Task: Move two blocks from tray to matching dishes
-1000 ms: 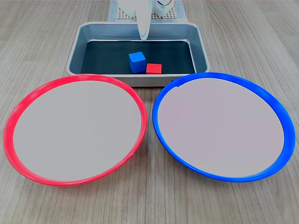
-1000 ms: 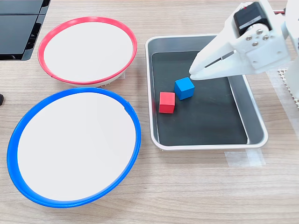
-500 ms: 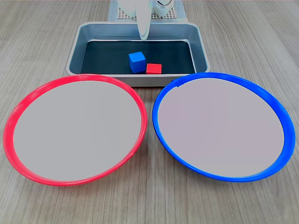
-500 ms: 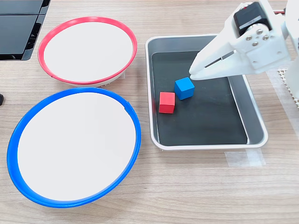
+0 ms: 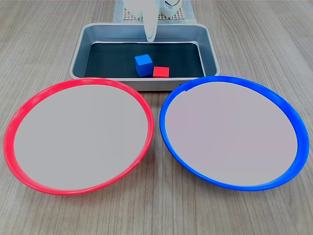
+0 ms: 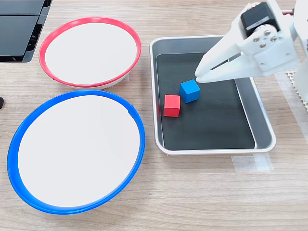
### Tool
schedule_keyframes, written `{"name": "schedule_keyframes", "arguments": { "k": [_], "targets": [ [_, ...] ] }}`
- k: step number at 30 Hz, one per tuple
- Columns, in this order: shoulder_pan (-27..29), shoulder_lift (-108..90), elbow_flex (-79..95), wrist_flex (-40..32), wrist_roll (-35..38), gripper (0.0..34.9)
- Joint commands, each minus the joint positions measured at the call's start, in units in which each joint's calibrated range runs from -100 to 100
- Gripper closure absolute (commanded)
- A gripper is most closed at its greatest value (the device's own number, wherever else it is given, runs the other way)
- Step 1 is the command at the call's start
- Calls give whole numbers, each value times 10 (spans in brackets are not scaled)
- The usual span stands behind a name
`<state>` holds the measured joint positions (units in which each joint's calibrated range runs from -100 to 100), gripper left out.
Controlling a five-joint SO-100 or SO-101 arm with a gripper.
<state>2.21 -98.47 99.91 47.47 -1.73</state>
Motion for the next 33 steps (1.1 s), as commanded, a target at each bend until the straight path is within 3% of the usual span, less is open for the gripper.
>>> {"name": "schedule_keyframes", "arguments": {
  "k": [1,3,8,9,16,25,33],
  "targets": [
    [18,90,-66,-5,-25,346],
    [30,179,-153,3,-4,336],
    [52,458,-374,74,87,176],
    [54,500,-401,81,100,170],
    [41,753,-520,86,183,196],
    [26,854,-605,155,223,203],
    [28,893,-613,141,234,208]
  ]
}}
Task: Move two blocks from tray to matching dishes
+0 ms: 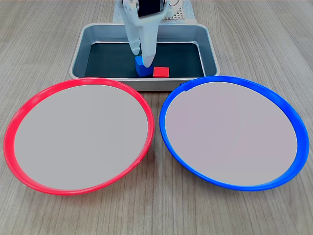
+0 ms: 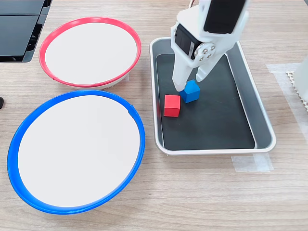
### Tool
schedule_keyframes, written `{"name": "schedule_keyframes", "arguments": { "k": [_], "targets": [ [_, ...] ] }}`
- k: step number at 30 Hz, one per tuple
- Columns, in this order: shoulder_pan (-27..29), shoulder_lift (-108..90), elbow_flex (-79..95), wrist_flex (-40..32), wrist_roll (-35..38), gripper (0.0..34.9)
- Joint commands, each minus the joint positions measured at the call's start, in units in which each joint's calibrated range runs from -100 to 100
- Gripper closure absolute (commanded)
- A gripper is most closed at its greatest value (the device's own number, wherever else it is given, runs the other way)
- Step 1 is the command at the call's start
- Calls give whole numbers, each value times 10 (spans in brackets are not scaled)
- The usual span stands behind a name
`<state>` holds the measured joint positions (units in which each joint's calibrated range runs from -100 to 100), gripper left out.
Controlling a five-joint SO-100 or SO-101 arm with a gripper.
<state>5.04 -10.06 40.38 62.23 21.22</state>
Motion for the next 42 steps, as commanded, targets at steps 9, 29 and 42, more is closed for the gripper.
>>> {"name": "schedule_keyframes", "arguments": {
  "k": [9,29,42],
  "targets": [
    [-3,46,-12,-35,19,344],
    [-208,259,-442,-112,-93,346],
    [-184,185,-420,10,-8,269]
  ]
}}
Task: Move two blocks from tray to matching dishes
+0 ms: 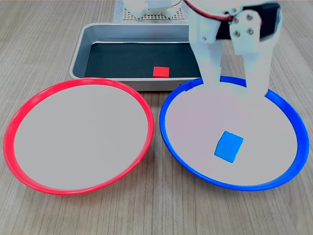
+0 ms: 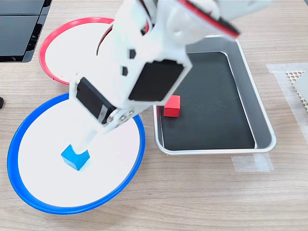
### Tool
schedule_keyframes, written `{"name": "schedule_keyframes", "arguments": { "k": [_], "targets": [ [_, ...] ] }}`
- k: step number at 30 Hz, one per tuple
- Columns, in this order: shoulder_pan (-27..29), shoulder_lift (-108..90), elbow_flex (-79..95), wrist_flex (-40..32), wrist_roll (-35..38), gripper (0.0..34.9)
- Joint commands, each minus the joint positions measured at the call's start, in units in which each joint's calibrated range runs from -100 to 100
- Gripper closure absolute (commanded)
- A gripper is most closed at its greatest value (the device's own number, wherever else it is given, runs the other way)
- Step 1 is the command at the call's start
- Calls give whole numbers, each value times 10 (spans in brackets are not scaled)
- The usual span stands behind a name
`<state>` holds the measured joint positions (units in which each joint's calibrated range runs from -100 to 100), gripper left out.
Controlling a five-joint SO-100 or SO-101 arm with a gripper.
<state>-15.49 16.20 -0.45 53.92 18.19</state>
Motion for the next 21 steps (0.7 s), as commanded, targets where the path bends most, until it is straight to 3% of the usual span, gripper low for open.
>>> {"name": "schedule_keyframes", "arguments": {
  "k": [1,4,7,8,10,13,17,21],
  "targets": [
    [32,-98,-11,135,38,334],
    [74,-156,16,235,104,344],
    [127,-198,81,255,176,326],
    [153,-208,121,245,212,248],
    [171,-211,164,217,243,197],
    [183,-207,219,155,271,164],
    [182,-186,265,93,290,145],
    [162,-171,257,92,282,132]
  ]
}}
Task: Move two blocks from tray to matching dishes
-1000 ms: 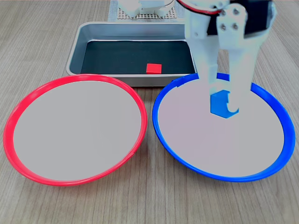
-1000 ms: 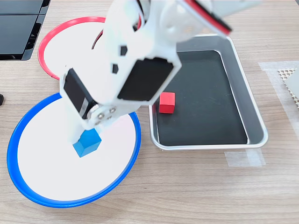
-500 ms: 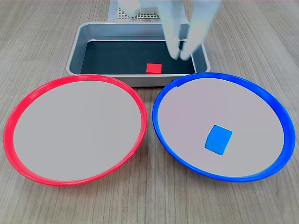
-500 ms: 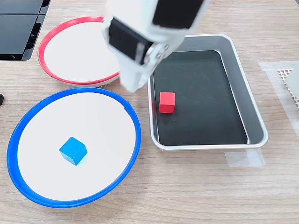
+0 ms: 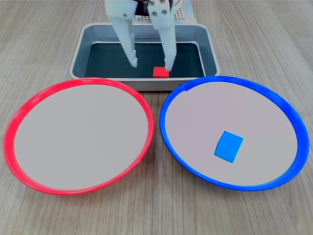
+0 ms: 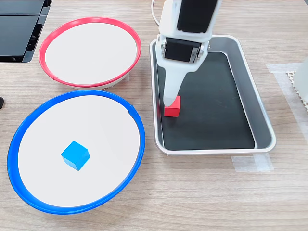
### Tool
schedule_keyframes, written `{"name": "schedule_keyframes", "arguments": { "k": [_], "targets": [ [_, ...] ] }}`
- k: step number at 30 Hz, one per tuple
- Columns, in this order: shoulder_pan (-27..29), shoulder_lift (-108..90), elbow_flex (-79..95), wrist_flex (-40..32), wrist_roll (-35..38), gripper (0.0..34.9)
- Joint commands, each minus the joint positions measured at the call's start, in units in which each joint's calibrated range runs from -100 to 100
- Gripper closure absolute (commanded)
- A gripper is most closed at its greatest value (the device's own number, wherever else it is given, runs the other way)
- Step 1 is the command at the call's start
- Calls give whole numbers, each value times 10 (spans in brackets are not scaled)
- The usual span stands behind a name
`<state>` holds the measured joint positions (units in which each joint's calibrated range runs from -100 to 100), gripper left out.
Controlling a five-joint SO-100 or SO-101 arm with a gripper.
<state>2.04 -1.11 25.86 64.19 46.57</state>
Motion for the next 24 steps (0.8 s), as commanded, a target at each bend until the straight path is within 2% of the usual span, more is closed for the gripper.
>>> {"name": "schedule_keyframes", "arguments": {
  "k": [1,9,13,15,17,19,20,22,24],
  "targets": [
    [-19,4,-10,-8,-4,132],
    [-40,29,1,-25,-2,145],
    [-37,49,-1,-41,2,180],
    [-36,56,-1,-49,5,221],
    [-35,58,0,-46,8,248],
    [-34,56,2,-28,12,291],
    [-37,50,-7,2,11,340],
    [-41,41,-35,55,5,346],
    [-46,34,-104,154,-7,346]
  ]
}}
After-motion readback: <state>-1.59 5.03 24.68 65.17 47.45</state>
